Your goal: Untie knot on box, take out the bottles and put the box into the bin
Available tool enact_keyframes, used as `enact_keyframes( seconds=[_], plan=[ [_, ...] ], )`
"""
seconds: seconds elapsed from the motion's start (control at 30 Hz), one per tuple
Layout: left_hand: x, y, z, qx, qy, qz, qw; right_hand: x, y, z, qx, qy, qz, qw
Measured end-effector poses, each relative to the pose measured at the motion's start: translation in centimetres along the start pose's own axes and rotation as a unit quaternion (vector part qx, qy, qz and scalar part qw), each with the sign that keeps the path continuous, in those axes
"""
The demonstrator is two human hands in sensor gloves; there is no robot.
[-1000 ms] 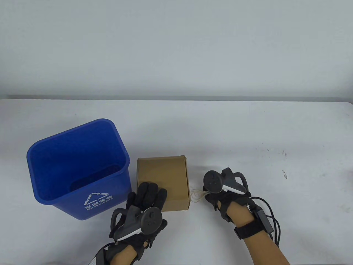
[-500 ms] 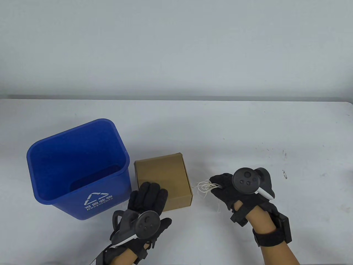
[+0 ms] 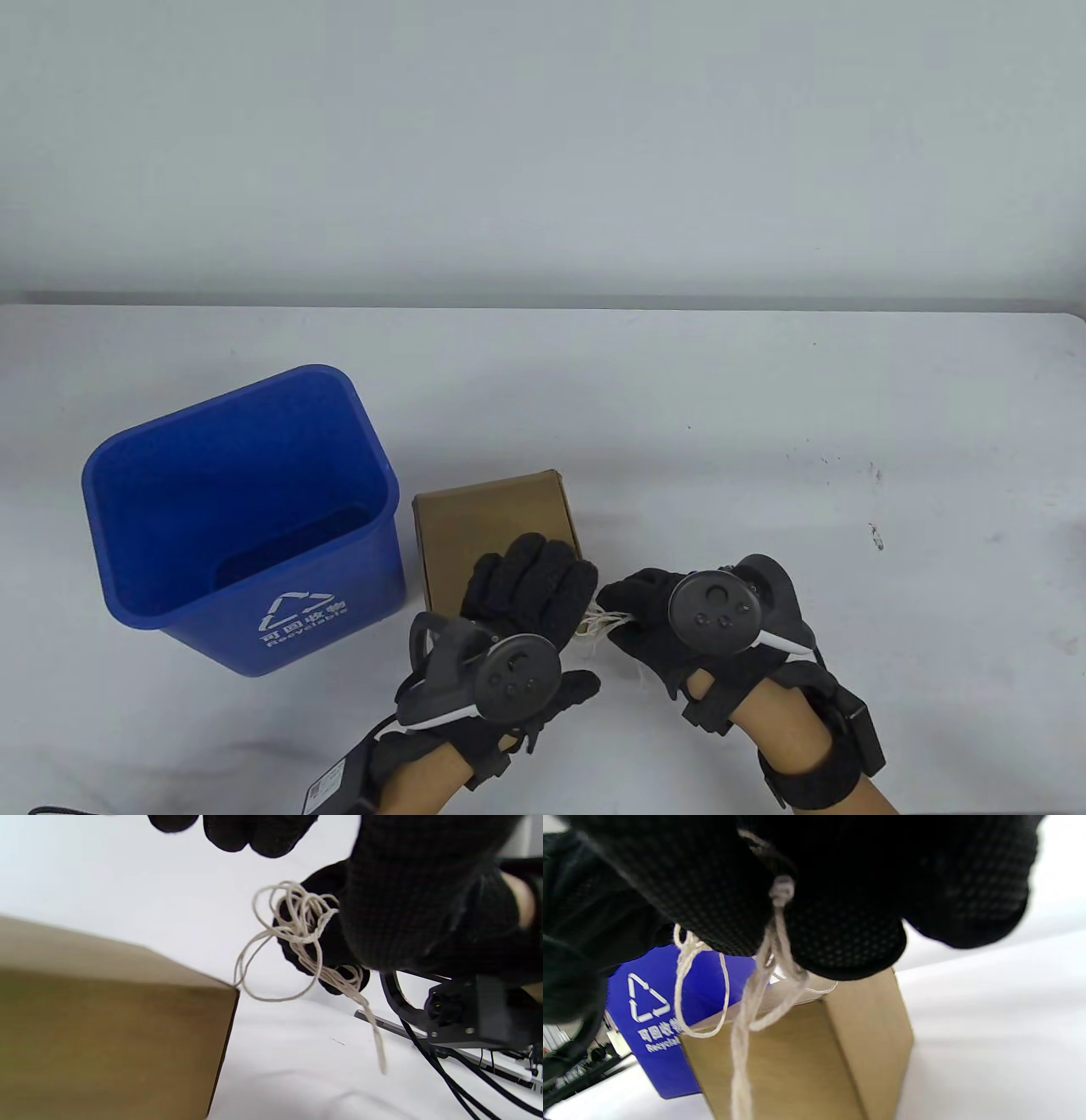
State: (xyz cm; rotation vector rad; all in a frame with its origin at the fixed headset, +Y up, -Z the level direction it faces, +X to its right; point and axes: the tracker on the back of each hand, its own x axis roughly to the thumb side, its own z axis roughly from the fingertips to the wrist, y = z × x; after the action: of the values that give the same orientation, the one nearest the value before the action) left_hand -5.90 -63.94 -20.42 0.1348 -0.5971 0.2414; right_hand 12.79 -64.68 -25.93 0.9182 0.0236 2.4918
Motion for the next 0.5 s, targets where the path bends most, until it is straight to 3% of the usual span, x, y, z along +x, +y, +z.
enact_keyframes(
  seconds=[0.23, 0.5],
  plan=[
    [1.0, -1.7, 0.9, 0.101, -0.033, -0.052, 0.993, -1.6, 0.3, 0.0, 0.046, 0.048, -0.190, 0.979],
    [1.2, -1.8, 1.1, 0.133, -0.013, -0.085, 0.987, -1.9, 2.0, -0.1, 0.074, 0.104, -0.255, 0.958]
  ],
)
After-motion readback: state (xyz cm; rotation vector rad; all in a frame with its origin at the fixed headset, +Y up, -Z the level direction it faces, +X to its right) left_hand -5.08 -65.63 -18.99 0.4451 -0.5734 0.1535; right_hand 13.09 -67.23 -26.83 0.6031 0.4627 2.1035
